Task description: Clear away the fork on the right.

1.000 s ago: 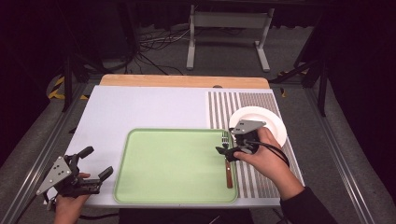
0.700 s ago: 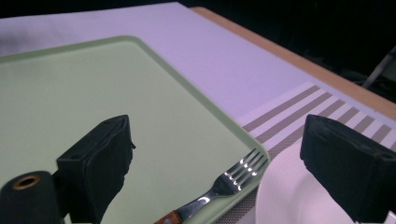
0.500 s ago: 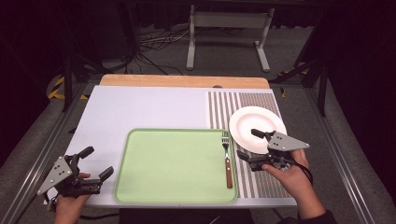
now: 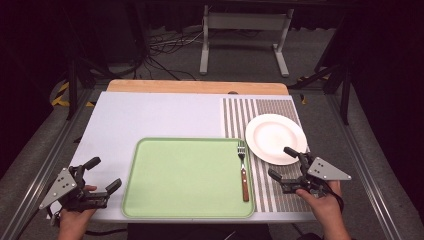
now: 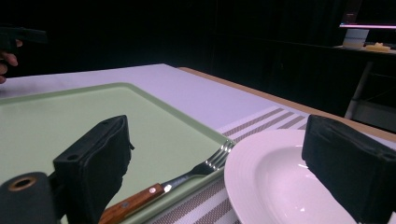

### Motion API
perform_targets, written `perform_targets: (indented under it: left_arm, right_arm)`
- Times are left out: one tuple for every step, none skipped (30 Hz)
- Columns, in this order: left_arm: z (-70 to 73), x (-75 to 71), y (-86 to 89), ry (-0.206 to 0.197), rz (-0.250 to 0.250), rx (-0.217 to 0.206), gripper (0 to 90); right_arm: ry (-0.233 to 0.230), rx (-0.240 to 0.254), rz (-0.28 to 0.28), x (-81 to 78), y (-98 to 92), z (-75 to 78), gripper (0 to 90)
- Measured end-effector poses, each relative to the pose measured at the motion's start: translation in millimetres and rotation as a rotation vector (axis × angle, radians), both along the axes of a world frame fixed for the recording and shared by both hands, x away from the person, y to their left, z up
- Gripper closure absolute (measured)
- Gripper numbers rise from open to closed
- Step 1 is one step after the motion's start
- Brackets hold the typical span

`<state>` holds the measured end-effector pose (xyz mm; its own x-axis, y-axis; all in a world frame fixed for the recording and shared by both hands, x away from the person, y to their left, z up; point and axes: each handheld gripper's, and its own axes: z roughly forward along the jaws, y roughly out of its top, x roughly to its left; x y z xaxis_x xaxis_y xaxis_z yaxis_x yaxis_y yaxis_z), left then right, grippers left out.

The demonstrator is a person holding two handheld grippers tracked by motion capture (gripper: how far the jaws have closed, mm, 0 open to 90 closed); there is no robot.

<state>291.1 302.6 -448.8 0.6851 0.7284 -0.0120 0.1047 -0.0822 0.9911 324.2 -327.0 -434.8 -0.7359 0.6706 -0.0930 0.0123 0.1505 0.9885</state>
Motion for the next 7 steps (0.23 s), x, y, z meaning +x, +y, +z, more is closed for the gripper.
perform_targets:
  left_arm:
    - [0.0, 0.0, 0.0, 0.000, 0.000, 0.000, 0.0]
    - [0.1, 0.0, 0.2, 0.003, -0.005, 0.006, 0.0]
    - [0.2, 0.0, 0.0, 0.003, -0.007, 0.003, 0.0]
    - [0.1, 0.1, 0.1, 0.001, -0.006, 0.002, 0.0]
    - [0.0, 0.2, 0.1, 0.002, -0.005, -0.001, 0.0]
    - [-0.3, 0.3, -0.1, 0.003, -0.003, -0.003, 0.0]
    - [-0.3, 0.3, -0.1, 0.003, -0.003, -0.003, 0.0]
  right_arm:
    - [0.000, 0.000, 0.000, 0.0, 0.0, 0.0, 9.0]
    - [0.004, 0.006, 0.004, -0.4, -1.3, -2.7, 9.0]
    - [0.026, 0.019, -0.002, -0.7, -3.7, -8.6, 9.0]
    - [0.028, 0.017, -0.005, -0.2, -4.2, -10.2, 9.0]
    - [0.029, 0.012, -0.006, 0.6, -4.5, -11.6, 9.0]
    - [0.028, 0.008, -0.008, 1.1, -4.6, -12.1, 9.0]
    - [0.027, 0.008, -0.008, 1.4, -4.5, -12.2, 9.0]
